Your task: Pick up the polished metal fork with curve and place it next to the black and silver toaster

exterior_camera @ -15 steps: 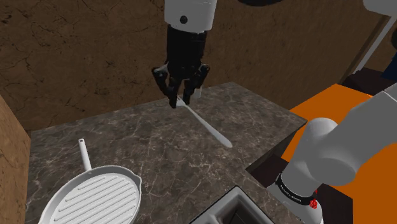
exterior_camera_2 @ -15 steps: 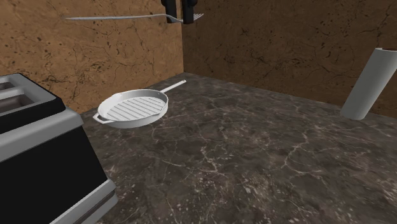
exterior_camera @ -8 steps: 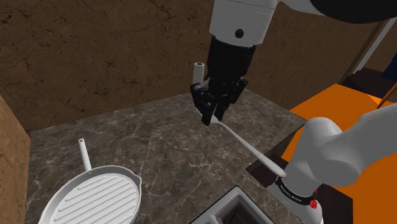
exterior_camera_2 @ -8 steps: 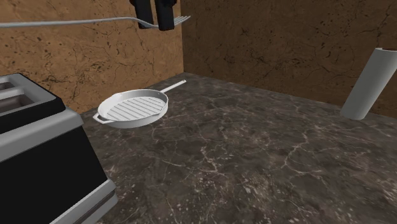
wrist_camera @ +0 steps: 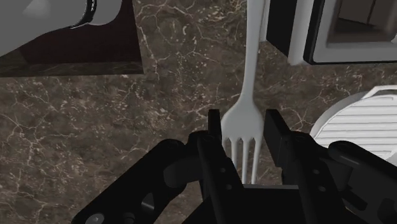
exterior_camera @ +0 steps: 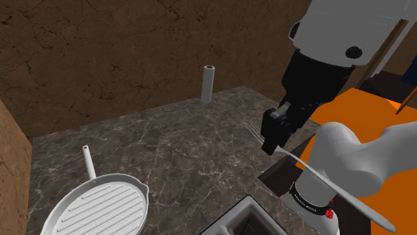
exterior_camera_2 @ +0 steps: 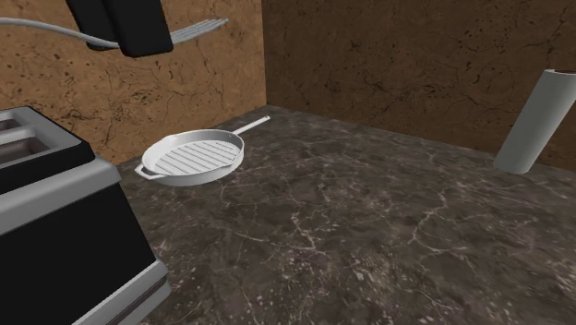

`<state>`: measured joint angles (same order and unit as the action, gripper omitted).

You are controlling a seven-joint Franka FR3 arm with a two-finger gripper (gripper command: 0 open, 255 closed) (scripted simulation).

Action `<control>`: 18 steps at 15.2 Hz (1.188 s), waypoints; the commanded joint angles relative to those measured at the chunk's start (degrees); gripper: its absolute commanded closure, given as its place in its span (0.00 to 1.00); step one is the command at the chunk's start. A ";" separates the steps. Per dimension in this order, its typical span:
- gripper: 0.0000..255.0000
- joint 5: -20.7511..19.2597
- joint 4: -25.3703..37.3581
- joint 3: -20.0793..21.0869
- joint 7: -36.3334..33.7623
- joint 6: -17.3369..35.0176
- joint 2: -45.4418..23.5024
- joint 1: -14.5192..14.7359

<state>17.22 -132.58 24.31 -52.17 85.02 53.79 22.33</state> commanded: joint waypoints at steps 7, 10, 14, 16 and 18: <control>1.00 1.88 -7.12 1.04 -0.25 2.73 4.36 1.76; 1.00 2.58 -9.71 1.71 -0.17 4.57 5.11 2.14; 1.00 3.59 -13.06 2.70 -0.07 7.07 5.96 2.69; 1.00 4.12 -14.69 3.24 -0.03 8.34 6.32 2.97; 1.00 4.68 -16.29 3.80 0.01 9.63 6.62 3.26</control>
<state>21.63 -148.20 27.84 -52.15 94.11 60.27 25.45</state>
